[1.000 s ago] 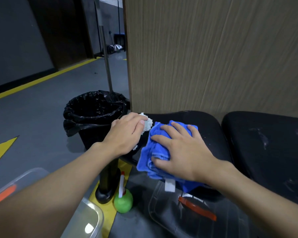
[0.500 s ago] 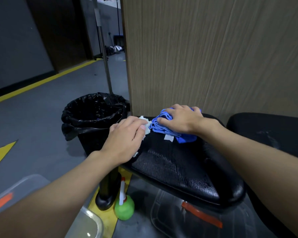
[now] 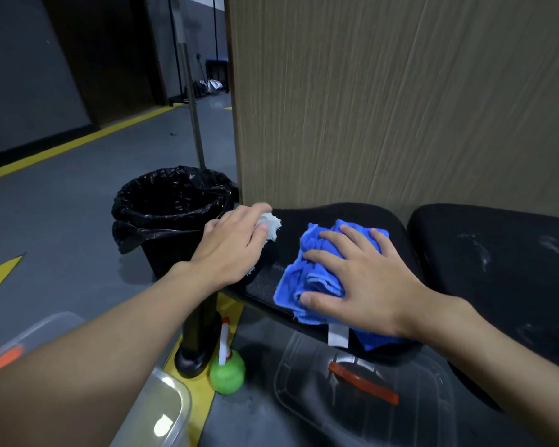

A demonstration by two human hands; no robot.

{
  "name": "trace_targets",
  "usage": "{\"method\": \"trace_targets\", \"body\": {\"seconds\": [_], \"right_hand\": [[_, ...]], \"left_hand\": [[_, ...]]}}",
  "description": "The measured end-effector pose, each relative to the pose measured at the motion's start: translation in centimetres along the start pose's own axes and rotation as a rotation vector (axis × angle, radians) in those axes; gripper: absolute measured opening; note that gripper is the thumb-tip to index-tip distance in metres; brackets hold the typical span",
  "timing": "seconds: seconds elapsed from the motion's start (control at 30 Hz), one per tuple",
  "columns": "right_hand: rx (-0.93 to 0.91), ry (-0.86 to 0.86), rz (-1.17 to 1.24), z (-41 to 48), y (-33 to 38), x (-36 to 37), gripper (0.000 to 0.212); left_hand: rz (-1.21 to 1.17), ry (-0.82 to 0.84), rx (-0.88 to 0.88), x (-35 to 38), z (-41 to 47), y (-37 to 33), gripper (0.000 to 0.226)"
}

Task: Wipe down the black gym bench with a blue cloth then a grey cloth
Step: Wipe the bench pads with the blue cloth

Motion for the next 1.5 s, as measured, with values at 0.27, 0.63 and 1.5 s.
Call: {"method": "trace_targets", "body": {"seconds": [0.27, 0.63, 1.5], "right_hand": [[0.064, -0.016, -0.109, 0.6, 1.0, 0.8, 0.088], [0.264, 0.055, 0.007, 10.0, -7.9, 0.4, 0.067], [0.140, -0.018, 0.001, -2.5, -2.4, 0.2, 0.081]], "left_hand": [[0.036, -0.085, 0.023, 0.5, 0.2, -0.2, 0.050], [0.039, -0.103, 0.024, 1.0, 0.6, 0.4, 0.046], [0.010, -0.073, -0.043, -0.1, 0.1, 0.9, 0.037]]}}
Point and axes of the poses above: each hand's wrist, its own z-axis towards the middle knuckle, its own x-axis out of the palm, y = z × x, the point moved 3 cm from there along z, towards the middle knuckle, and after that the axes turned 8 degrees about -x, right-handed, at the moved point
